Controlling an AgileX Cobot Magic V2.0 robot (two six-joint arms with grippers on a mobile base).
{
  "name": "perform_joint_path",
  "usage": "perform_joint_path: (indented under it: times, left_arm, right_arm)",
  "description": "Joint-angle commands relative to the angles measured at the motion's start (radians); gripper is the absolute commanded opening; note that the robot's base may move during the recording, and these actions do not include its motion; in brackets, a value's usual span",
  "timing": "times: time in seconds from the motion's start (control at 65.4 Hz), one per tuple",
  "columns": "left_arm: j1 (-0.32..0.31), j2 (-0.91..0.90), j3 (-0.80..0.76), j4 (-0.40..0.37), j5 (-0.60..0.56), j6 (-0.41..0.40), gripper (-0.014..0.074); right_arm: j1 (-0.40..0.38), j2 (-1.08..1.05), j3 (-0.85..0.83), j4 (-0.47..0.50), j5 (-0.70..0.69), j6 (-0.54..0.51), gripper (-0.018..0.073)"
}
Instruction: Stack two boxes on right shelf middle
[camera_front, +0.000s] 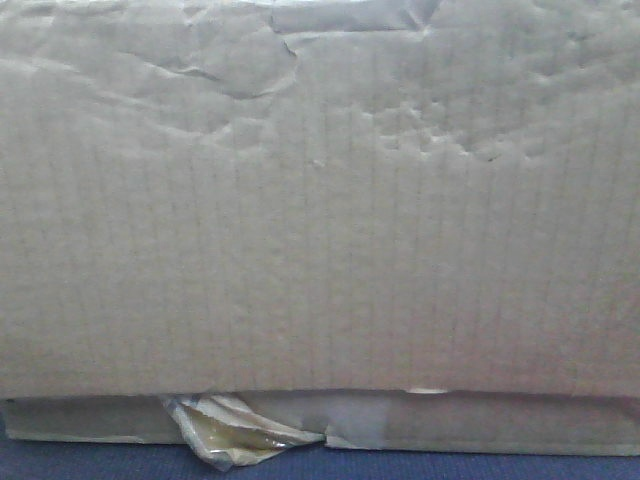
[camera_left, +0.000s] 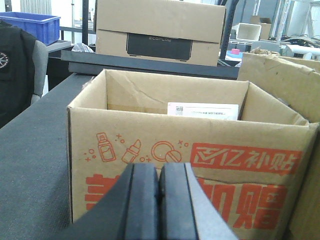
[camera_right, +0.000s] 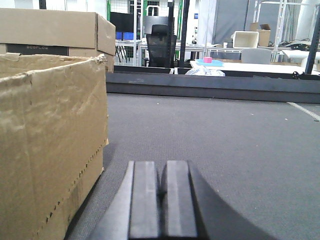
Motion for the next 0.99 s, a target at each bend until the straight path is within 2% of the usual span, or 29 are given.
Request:
perform_joint_path:
  times: [0.0,0.551,0.596,0.734,0.856,0.918,0.979]
  left_arm:
    - [-0.005,-0.005,-0.003,0.005,-0.019,-0.006,-0.0092]
    - [-0.005,-0.005,-0.003,0.005,-0.038,-0.006,-0.0092]
    - [-0.005,-0.005,-0.003,-0.007,-0.039,-0.006,-0.0092]
    - [-0.005,-0.005,-0.003,-0.126,-0.048,-0.009,-0.0094]
    - [-0.005,-0.005,-0.099,-0.106,0.043,-0.009,-0.0111]
    - [-0.005,-0.005,-0.161,-0.061,0.119,-0.009,-0.0111]
    - [-0.005,0.024,-0.251,0.016,0.230,-0.009,-0.0111]
  right_arm:
    - [-0.006,-0.004,0.000,0.006,-0.024,0.000,-0.0162]
    - [-0.006,-0.004,0.000,0.006,-0.024,0.000,-0.0162]
    - [-0.006,-0.004,0.000,0.006,-0.024,0.000,-0.0162]
    - [-0.006,-0.004,0.000,0.006,-0.024,0.000,-0.0162]
    - [-0.006,-0.004,0.000,0.006,-0.024,0.000,-0.0162]
    - [-0.006,-0.004,0.000,0.006,-0.024,0.000,-0.0162]
    - [-0.006,-0.004,0.000,0.006,-0.024,0.000,-0.0162]
